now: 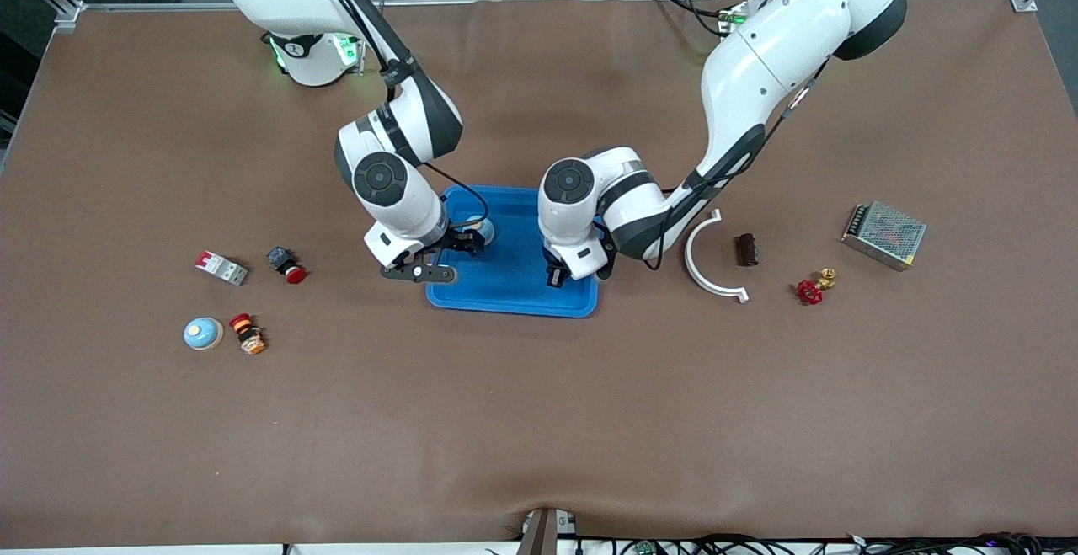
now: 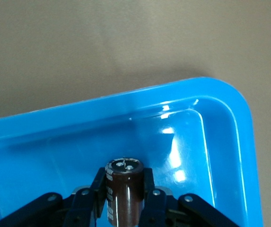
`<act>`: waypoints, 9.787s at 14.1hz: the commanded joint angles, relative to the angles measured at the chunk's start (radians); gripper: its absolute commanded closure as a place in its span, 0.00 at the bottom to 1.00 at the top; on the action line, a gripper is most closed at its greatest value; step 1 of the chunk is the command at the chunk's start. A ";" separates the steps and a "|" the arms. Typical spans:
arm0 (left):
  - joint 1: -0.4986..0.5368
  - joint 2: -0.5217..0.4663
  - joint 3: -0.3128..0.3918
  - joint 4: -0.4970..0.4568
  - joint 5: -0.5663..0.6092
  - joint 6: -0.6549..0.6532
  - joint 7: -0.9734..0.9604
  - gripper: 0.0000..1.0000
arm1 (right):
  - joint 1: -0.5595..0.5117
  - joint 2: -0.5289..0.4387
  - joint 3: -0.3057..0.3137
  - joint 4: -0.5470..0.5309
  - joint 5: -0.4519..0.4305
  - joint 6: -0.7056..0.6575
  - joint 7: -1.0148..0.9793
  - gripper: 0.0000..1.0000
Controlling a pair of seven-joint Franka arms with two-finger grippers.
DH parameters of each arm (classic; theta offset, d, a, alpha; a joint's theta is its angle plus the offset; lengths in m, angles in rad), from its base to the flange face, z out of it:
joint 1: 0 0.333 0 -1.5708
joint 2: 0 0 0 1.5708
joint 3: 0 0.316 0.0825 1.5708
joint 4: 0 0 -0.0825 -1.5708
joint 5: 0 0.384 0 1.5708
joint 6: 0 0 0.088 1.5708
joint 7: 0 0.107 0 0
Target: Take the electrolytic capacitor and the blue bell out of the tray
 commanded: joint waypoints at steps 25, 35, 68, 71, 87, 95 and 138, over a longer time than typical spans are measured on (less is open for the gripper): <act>0.777 -0.071 -0.559 -0.558 0.431 -0.165 1.137 1.00 | 0.120 0.086 -0.012 -0.069 0.012 0.133 0.029 0.00; 0.607 -0.057 -0.335 -0.544 0.525 0.046 0.999 1.00 | 0.142 0.091 -0.013 -0.069 0.010 0.141 0.026 0.73; 0.934 -0.112 -0.498 0.135 0.118 -0.804 1.934 0.00 | -0.659 -0.265 -0.085 -0.507 -0.192 0.230 -1.161 0.72; 0.867 -0.160 -0.386 0.212 0.056 -0.830 2.047 0.00 | -0.669 -0.236 -0.085 -0.518 -0.192 0.277 -1.201 0.72; 0.242 -0.735 0.670 0.249 -0.761 -0.861 2.364 0.00 | -0.706 -0.244 -0.082 -0.601 -0.188 0.290 -1.258 0.72; 0.195 -0.847 0.662 0.232 -0.696 -0.927 2.440 0.00 | -0.708 -0.254 -0.082 -0.627 -0.185 0.306 -1.258 0.50; 0.182 -0.824 0.662 0.235 -0.653 -0.855 2.459 0.00 | -0.539 -0.514 -0.079 0.272 -0.189 -0.810 -0.641 0.00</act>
